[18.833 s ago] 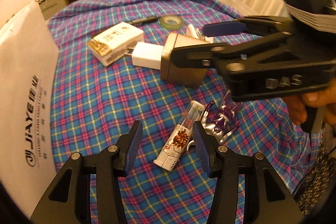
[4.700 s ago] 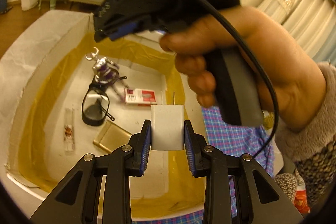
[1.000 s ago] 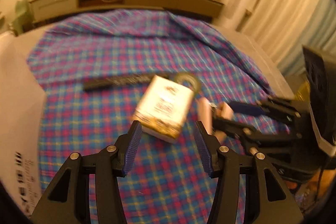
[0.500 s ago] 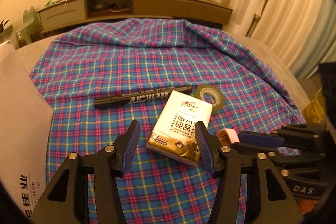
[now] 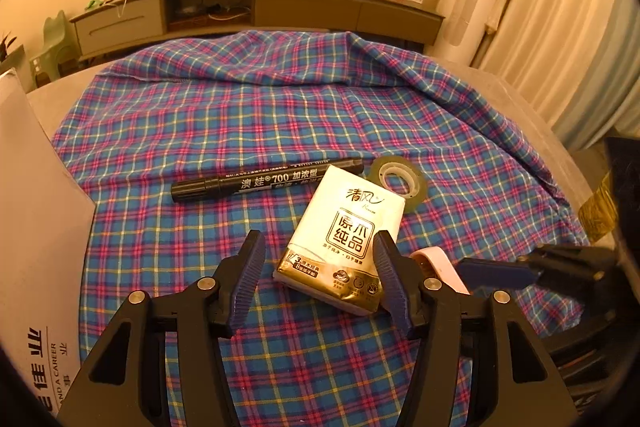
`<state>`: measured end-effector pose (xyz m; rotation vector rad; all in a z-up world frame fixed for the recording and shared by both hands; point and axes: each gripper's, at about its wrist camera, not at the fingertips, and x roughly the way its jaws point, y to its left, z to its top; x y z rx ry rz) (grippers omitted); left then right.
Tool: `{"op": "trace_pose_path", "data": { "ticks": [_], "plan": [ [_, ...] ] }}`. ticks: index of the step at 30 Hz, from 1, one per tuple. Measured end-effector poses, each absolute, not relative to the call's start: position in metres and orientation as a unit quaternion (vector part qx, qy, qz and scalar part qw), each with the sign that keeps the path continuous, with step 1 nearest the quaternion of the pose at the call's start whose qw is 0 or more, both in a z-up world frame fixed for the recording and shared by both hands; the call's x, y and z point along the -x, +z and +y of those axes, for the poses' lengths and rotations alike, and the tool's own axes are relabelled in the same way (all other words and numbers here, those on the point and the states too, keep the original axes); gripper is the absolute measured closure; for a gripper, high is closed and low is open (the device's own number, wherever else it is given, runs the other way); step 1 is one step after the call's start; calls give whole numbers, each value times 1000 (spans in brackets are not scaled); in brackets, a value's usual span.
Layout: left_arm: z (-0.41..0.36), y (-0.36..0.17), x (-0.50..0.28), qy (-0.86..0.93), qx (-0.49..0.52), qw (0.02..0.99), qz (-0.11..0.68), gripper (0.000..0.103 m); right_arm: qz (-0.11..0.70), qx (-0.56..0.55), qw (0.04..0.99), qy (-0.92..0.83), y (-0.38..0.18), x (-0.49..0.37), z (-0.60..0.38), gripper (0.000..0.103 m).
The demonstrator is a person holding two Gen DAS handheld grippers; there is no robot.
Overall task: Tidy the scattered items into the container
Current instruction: 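Grasp the white tissue pack with the left tool while the right tool grasps the pink stapler, then carry the tissue pack and stapler over the white box with both tools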
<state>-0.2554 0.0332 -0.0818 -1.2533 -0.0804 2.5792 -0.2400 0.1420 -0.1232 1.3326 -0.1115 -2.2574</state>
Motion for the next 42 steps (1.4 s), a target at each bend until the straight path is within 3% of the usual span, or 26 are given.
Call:
{"op": "trace_pose_path", "data": {
  "ticks": [3, 6, 19, 23, 25, 30, 34, 35, 37, 39, 42],
  "plan": [
    [35, -80, 255, 889, 433, 145, -31, 44, -40, -491, 265, -829, -124, 238, 135, 61],
    [39, -79, 253, 891, 429, 148, -21, 44, -9, -491, 268, -829, -119, 232, 123, 61],
    [45, -84, 254, 887, 438, 142, -18, 41, 324, -391, 142, -850, -113, 178, 110, 60],
    [43, -85, 254, 887, 439, 145, -22, 41, 270, -418, 186, -847, -119, 176, 121, 52],
    [45, -84, 253, 889, 435, 143, -17, 41, 205, -432, 198, -856, -110, 182, 136, 31],
    [53, -82, 251, 894, 425, 142, 3, 42, 64, -456, 221, -860, -100, 198, 167, 30],
    [58, -85, 249, 895, 420, 145, 17, 39, 56, -462, 237, -853, -106, 198, 160, 30],
    [59, -87, 249, 894, 423, 145, 21, 39, 63, -463, 237, -852, -108, 198, 157, 32],
    [60, -91, 250, 891, 430, 146, 24, 39, 66, -474, 238, -845, -113, 200, 151, 65],
    [59, -94, 251, 887, 437, 146, 23, 39, 65, -480, 236, -842, -114, 201, 149, 75],
    [56, -94, 253, 883, 443, 154, 9, 41, 65, -487, 234, -839, -113, 202, 147, 76]
  ]
}}
